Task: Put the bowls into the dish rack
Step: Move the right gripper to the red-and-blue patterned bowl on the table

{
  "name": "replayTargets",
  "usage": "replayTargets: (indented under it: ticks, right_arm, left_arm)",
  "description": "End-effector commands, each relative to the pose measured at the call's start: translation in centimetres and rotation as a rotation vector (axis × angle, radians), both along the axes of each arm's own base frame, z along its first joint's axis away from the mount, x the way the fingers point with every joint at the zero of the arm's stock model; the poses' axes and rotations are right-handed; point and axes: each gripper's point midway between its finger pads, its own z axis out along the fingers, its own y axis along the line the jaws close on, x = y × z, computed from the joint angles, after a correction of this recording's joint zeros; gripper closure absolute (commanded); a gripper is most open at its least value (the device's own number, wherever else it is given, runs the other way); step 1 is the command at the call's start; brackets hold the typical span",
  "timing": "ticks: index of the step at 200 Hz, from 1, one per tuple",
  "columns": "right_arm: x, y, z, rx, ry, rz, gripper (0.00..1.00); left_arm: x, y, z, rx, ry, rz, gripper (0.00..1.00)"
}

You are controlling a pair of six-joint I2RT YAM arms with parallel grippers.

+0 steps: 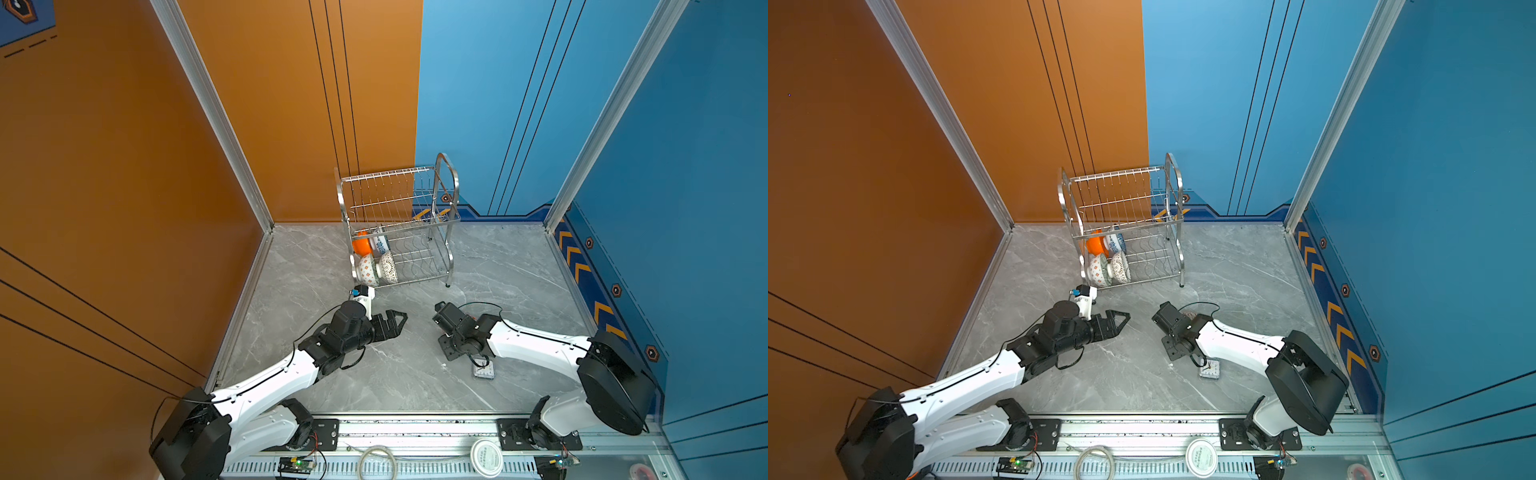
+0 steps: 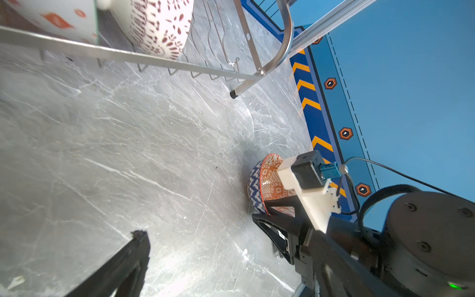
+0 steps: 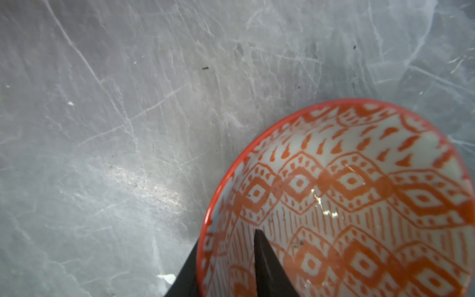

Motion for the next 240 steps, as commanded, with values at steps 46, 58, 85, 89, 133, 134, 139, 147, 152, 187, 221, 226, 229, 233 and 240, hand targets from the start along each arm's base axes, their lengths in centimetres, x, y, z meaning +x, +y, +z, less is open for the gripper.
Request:
replayTargets:
  ticks: [46,58,85,89,133,134,139,147,152,187,221,226,229,233,240]
  right_arm:
    - [2.2,4.0,3.2,0.058,-0.06,0.082,1.0]
    - [2.5,5.1,3.7,0.071,-0.06,0.101,1.0]
    - [3.2,8.3,4.5,0.095,-0.058,0.151,1.0]
    - [3.3,8.7,4.5,0.094,-0.056,0.158,1.0]
    - [3.9,13.0,3.3,0.066,-0.02,0.221,1.0]
    - [3.9,13.1,3.2,0.065,-0.019,0.222,1.0]
    - [3.8,13.4,3.1,0.066,-0.013,0.226,1.0]
    - [3.9,13.9,2.9,0.071,-0.007,0.231,0.99]
    - [3.9,14.2,2.7,0.069,-0.003,0.234,0.98]
    - [4.0,15.0,1.8,0.043,0.019,0.254,0.93]
    - [4.0,15.4,2.2,0.033,0.014,0.276,0.78]
    - [4.1,15.5,2.3,0.034,0.01,0.277,0.76]
    - [4.1,15.5,2.4,0.034,0.01,0.278,0.75]
    - [4.1,15.5,2.5,0.036,0.007,0.278,0.73]
    - [4.1,15.5,2.7,0.039,0.004,0.281,0.7]
  left_arm:
    - [-0.1,3.7,-0.1,-0.003,0.027,0.067,0.02]
    - [0.0,4.3,-0.1,-0.016,0.029,0.082,0.02]
    - [0.0,5.7,-0.3,-0.03,0.042,0.117,0.02]
    - [0.0,5.9,-0.2,-0.032,0.042,0.123,0.02]
    - [-0.2,8.4,0.0,-0.073,0.059,0.191,0.02]
    - [-0.3,8.4,0.0,-0.073,0.06,0.192,0.02]
    - [-0.3,8.7,-0.1,-0.073,0.063,0.197,0.02]
    - [-0.4,9.1,-0.1,-0.076,0.067,0.205,0.02]
    - [-0.4,9.3,-0.1,-0.079,0.07,0.209,0.02]
    - [-0.6,10.5,-0.2,-0.096,0.077,0.239,0.02]
    - [-0.6,10.9,-0.8,-0.101,0.092,0.257,0.02]
    - [-0.6,10.9,-0.9,-0.104,0.097,0.257,0.02]
    - [-0.6,10.9,-0.9,-0.107,0.097,0.256,0.02]
    - [-0.6,10.8,-0.9,-0.11,0.097,0.255,0.02]
    - [-0.6,10.7,-0.8,-0.114,0.099,0.252,0.02]
